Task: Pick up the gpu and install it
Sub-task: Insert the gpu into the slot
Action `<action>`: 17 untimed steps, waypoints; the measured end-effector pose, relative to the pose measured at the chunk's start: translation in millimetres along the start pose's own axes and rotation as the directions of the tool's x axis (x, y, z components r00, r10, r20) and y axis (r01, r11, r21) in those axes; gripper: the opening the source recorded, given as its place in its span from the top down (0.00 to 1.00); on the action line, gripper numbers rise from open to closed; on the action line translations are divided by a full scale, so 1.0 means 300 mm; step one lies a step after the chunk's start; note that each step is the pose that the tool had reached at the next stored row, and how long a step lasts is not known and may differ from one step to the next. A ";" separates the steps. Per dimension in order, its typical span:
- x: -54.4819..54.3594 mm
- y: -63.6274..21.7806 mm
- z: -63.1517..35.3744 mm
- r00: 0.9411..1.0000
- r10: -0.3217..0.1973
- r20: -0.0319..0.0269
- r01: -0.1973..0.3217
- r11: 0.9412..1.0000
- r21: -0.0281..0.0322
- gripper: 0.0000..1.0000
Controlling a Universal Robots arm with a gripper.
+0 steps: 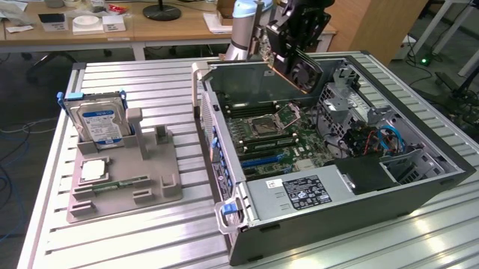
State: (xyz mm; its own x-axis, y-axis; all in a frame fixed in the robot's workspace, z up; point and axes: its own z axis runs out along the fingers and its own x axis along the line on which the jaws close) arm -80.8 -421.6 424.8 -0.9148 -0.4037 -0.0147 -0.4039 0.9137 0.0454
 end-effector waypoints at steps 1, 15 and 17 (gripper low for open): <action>0.000 0.000 0.000 1.000 -0.004 0.000 0.004 1.000 0.000 0.72; 0.001 -0.003 0.000 0.997 -0.080 -0.004 0.080 0.997 -0.001 0.72; 0.001 -0.003 0.000 0.996 -0.090 -0.004 0.090 0.996 -0.001 0.72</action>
State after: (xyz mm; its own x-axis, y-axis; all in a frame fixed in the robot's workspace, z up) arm -80.8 -422.6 424.8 -0.8746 -0.4847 -0.0146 -0.4848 0.8734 0.0454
